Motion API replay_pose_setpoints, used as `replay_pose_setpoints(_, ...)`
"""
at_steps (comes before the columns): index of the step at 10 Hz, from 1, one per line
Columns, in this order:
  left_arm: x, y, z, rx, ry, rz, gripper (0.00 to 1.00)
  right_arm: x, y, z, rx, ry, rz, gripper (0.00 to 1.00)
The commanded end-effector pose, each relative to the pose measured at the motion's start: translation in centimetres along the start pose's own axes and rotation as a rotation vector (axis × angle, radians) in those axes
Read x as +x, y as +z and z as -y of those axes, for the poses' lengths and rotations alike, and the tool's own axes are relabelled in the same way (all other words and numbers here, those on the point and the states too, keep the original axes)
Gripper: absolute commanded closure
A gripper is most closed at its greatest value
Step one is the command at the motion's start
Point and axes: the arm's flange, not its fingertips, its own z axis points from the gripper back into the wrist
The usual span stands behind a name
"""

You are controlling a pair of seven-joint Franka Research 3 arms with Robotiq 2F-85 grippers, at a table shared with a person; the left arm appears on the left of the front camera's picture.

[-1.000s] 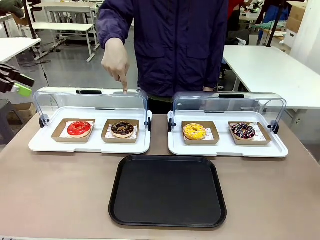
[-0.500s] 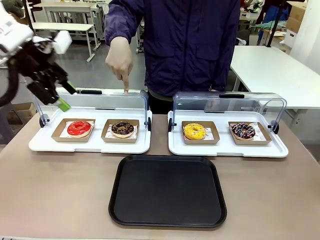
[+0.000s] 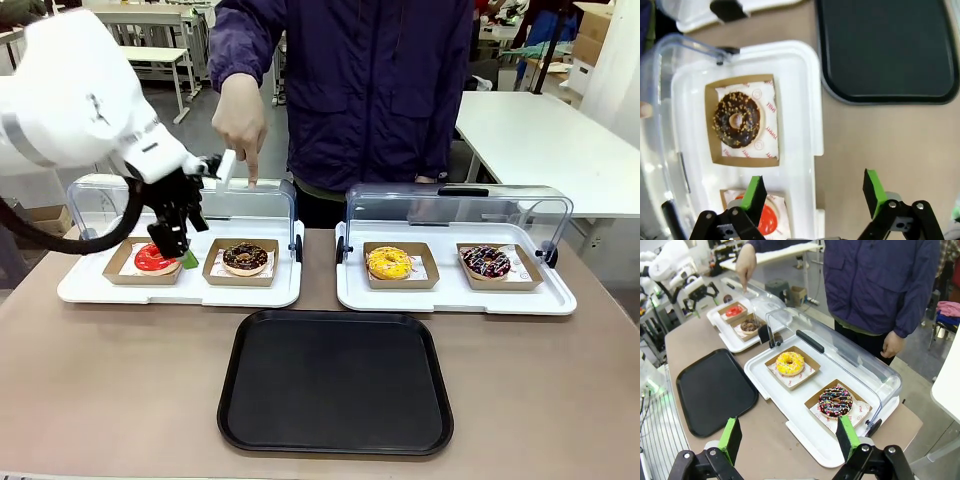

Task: Move the second donut from the left to the tray.
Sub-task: Pick up the Paper togo box containing the Donut indicated by the person and place it on the Handle tray.

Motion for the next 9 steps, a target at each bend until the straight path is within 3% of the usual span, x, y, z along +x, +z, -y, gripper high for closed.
replay_pose_setpoints(1,0.2,-3.3,-1.2,0.051,0.031,-0.095,0.00,0.2,0.0,0.2,0.004,0.024,0.028,0.00)
replay_pose_setpoints(3,0.1,-6.1,-1.9,0.048,-0.011,-0.118,0.00,0.2,0.0,0.2,0.004,0.024,0.028,0.00)
replay_pose_setpoints(4,-0.2,-6.7,-2.3,0.015,-0.016,-0.080,0.00,0.2,0.0,0.2,0.004,0.024,0.028,0.00)
replay_pose_setpoints(9,-0.4,-5.7,-1.7,0.040,-0.005,-0.088,0.00,0.2,0.0,0.2,0.004,0.024,0.028,0.00)
